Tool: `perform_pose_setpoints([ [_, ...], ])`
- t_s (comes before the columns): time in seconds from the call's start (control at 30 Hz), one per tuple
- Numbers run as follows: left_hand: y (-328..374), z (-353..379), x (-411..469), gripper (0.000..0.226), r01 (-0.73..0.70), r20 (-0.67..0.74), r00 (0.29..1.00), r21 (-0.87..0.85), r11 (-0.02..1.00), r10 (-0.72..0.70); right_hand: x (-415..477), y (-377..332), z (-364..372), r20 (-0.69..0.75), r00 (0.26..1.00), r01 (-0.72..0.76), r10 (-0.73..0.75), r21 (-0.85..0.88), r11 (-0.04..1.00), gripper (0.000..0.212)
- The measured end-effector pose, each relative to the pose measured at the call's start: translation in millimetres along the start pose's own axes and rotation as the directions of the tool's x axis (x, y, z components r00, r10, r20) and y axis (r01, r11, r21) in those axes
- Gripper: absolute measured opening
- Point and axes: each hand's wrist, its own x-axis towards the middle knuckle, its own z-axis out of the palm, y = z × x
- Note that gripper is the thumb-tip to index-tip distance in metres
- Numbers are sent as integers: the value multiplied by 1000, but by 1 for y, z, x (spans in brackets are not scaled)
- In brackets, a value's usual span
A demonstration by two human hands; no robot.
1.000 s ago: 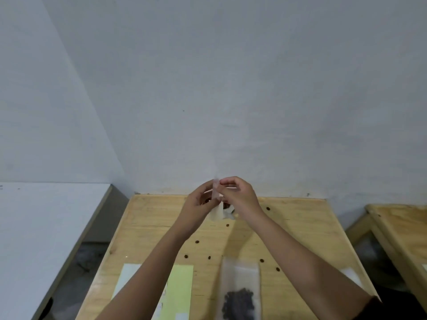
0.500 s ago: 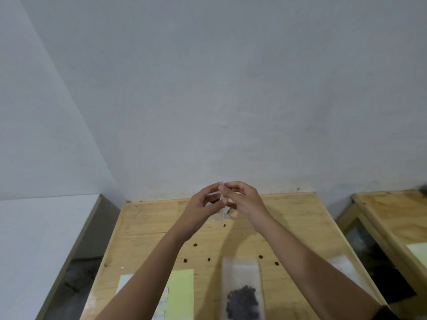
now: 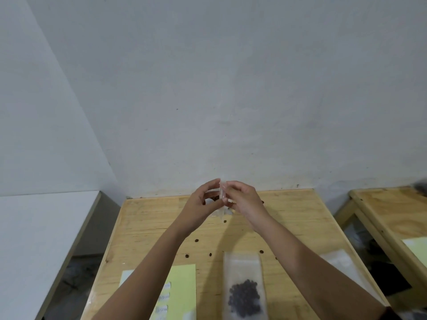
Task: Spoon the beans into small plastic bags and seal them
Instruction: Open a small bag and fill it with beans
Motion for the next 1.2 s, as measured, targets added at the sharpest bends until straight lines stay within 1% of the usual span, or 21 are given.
perform_pose_setpoints([
  [0.03,-1,2,-1,55,-13,-27,1000,39,999,14,0,0,3,-49,998,24,-29,-104,994,15],
  [0.1,-1,7,-2,54,-35,-78,996,111,993,44,0,0,9,-121,984,82,-131,-343,936,20],
  [0.13,-1,9,-2,53,-41,-92,994,140,989,54,0,-2,11,-126,976,111,-177,-409,906,20],
  [0.17,-1,9,-3,52,-39,-96,994,163,986,56,0,-4,12,-121,971,134,-205,-436,890,19],
  [0.27,-2,7,-4,43,-41,-110,992,216,975,66,3,-7,7,-95,970,161,-225,-442,882,17],
  [0.33,-4,7,-4,45,-69,-141,983,325,943,121,3,-5,6,-97,967,166,-236,-463,871,18],
  [0.43,-6,16,-3,46,-105,-175,960,495,862,218,1,-3,7,-115,958,180,-261,-467,866,12],
  [0.53,-4,23,-3,44,-122,-179,948,555,823,262,2,-2,4,-117,963,163,-244,-469,868,12],
  [0.63,-4,25,-4,42,-152,-144,944,611,777,298,4,0,-1,-104,964,161,-246,-508,846,20],
  [0.73,-1,27,-1,41,-148,-143,945,614,775,293,8,-2,-6,-93,972,139,-215,-509,850,15],
  [0.8,1,24,1,40,-133,-160,942,626,768,294,10,-4,-10,-72,976,135,-206,-543,829,12],
  [0.87,1,15,7,41,-100,-223,930,614,783,294,11,-2,-13,-38,976,149,-214,-600,786,16],
  [0.93,3,5,12,42,-67,-228,944,579,813,240,8,1,-14,-12,979,152,-202,-618,772,20],
  [1.0,4,-1,14,39,-72,-156,970,543,837,185,9,-1,-17,-36,979,140,-203,-604,784,17],
  [1.1,8,0,9,35,-83,-32,994,442,893,109,10,-15,-23,-60,990,78,-128,-524,848,13],
  [1.13,10,3,7,37,-98,9,995,406,909,103,10,-21,-25,-52,992,71,-113,-517,853,13],
  [1.2,14,9,4,46,-103,87,993,379,920,75,11,-33,-29,-23,993,81,-112,-558,826,19],
])
